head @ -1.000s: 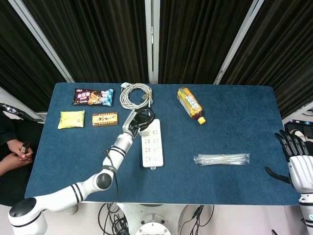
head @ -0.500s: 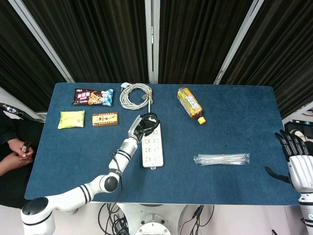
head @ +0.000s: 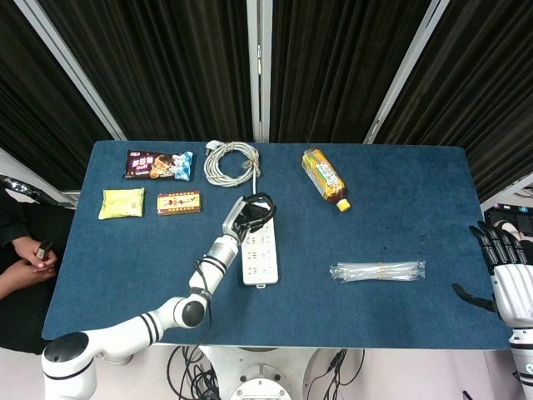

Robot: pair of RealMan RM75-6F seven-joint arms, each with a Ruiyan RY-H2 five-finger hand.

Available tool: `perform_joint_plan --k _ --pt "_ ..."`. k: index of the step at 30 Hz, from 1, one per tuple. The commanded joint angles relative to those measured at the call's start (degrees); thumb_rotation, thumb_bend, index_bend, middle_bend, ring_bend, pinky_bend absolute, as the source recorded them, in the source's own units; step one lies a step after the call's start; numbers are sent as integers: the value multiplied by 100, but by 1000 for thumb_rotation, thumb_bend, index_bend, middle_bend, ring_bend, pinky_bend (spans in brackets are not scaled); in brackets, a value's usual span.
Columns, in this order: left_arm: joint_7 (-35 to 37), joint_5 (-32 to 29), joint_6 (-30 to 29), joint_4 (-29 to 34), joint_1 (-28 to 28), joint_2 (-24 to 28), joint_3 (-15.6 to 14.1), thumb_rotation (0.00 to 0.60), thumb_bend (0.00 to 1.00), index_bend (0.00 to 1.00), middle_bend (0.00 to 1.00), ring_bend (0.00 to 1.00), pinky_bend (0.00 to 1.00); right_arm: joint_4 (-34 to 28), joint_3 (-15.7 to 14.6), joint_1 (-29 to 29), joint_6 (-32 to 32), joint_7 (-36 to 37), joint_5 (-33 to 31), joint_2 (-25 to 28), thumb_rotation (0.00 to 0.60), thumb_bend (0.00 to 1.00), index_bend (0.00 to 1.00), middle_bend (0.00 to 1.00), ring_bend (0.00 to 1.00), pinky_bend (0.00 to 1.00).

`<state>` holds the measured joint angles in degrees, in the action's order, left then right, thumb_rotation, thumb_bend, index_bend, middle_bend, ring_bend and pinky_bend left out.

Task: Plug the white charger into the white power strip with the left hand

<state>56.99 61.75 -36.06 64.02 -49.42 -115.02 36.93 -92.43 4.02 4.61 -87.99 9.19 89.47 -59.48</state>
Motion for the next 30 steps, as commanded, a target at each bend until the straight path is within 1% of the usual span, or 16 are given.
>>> perform_joint_plan --k 1,16,22,26,30 --pt "6 -9 -6 -18 -19 -12 -36 600 568 915 1000 960 1000 7 0 -4 -5 9 0 -3 600 66 0 40 0 0" --pt "75 -75 42 -101 -108 -31 -142 600 567 915 1000 958 1000 36 -6 -27 -17 52 -4 0 600 66 0 40 0 0" --pt "104 -162 28 -127 -104 -21 -109 600 567 916 1000 956 1000 33 -1 -22 -8 47 -6 -1 600 66 0 40 0 0" --pt "130 -27 -153 127 -42 89 -66 600 568 902 982 940 1000 18 -1 -24 -20 35 9 4 600 66 0 40 0 0" --pt "88 200 -406 624 104 389 -54 600 567 859 924 888 998 4 6 -38 -68 50 30 15 600 66 0 40 0 0"
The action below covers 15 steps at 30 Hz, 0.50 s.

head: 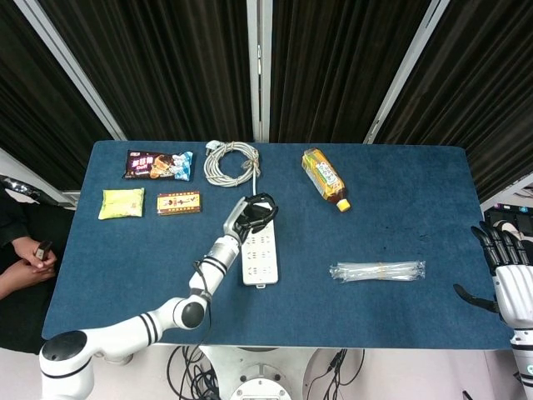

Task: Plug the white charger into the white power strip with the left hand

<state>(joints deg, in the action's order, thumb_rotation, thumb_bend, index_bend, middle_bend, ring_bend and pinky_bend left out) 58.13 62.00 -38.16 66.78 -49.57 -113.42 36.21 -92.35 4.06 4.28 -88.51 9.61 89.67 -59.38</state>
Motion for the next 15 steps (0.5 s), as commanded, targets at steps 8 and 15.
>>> perform_joint_plan --k 8,15 --pt "-847 1475 -960 1259 725 1625 -484 600 541 598 650 603 595 97 -8 35 69 146 24 59 600 66 0 40 0 0" --pt "-4275 2004 -2416 1256 1622 2841 -1159 600 211 365 363 265 223 308 11 139 263 304 -38 39 600 66 0 37 0 0"
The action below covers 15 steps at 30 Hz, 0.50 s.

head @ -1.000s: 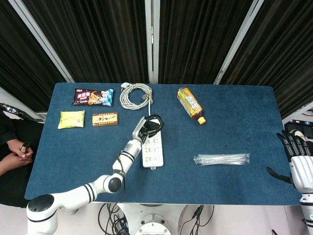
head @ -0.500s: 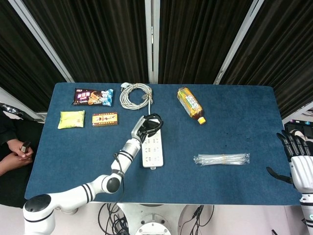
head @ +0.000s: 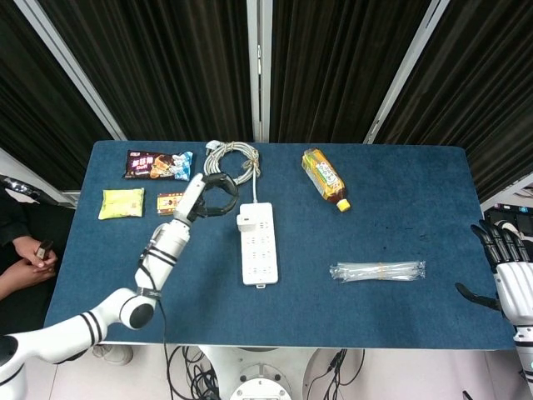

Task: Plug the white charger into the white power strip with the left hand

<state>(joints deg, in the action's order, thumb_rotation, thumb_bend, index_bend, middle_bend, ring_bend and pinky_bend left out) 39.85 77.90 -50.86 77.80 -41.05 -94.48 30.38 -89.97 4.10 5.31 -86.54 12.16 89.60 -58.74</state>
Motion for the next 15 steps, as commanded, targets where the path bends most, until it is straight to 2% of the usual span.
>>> perform_joint_plan --k 1,6,12,15 --pt "-2924 380 -1325 287 957 1141 -683 600 172 338 323 226 186 115 9 59 102 71 -37 -47 600 66 0 34 0 0" --pt "-4132 243 -1827 731 1673 1867 -1192 600 122 249 214 131 70 305 35 112 167 220 -82 -129 600 67 0 29 0 0" --pt "-5167 203 -2600 1026 2462 2276 -1814 600 119 200 150 61 0 522 28 193 282 114 -84 -223 600 69 0 8 0 0" --pt "-5463 209 -2908 1344 2820 2479 -2106 600 115 173 125 38 0 582 -1 229 351 -20 -69 -267 600 70 0 0 0 0"
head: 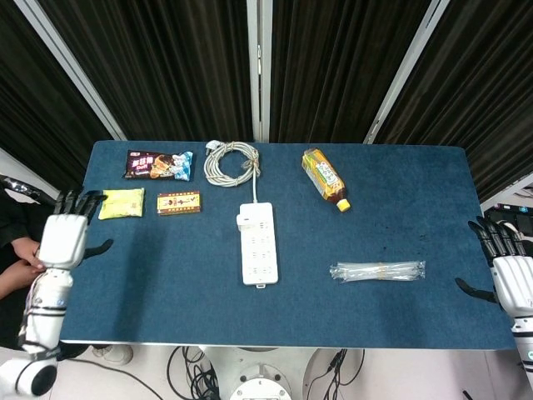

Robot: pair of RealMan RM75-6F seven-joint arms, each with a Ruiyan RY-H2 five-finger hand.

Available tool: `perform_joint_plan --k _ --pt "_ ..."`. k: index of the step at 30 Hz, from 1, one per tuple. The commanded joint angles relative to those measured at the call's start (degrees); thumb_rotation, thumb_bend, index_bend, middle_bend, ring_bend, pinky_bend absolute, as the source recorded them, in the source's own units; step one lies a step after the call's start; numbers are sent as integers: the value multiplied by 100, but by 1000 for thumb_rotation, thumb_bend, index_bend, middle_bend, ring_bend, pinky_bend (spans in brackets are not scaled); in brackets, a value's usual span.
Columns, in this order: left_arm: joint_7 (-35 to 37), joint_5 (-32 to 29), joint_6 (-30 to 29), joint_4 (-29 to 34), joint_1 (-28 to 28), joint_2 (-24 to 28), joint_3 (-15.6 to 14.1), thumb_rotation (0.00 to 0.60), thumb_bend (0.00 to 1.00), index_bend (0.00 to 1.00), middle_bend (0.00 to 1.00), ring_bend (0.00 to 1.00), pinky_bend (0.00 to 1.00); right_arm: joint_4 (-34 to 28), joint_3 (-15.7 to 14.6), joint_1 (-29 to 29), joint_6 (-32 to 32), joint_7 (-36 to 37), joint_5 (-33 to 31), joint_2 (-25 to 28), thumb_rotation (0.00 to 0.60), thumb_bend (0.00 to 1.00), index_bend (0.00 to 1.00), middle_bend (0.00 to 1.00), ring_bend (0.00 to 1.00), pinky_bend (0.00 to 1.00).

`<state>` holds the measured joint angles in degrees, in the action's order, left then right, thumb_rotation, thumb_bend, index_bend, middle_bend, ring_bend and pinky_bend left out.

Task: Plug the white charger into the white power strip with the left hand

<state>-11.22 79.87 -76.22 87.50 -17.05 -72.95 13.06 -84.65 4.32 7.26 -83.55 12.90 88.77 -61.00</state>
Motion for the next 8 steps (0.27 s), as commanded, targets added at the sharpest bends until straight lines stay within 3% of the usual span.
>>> perform_joint_plan --k 1,8 --pt "-404 41 -517 484 553 381 -470 600 110 164 116 28 0 66 -29 42 49 -122 31 -66 600 70 0 0 0 0" --pt "-225 527 -1367 712 1193 371 -966 600 64 107 53 0 0 106 -123 15 -3 -243 127 -244 600 69 0 0 0 0"
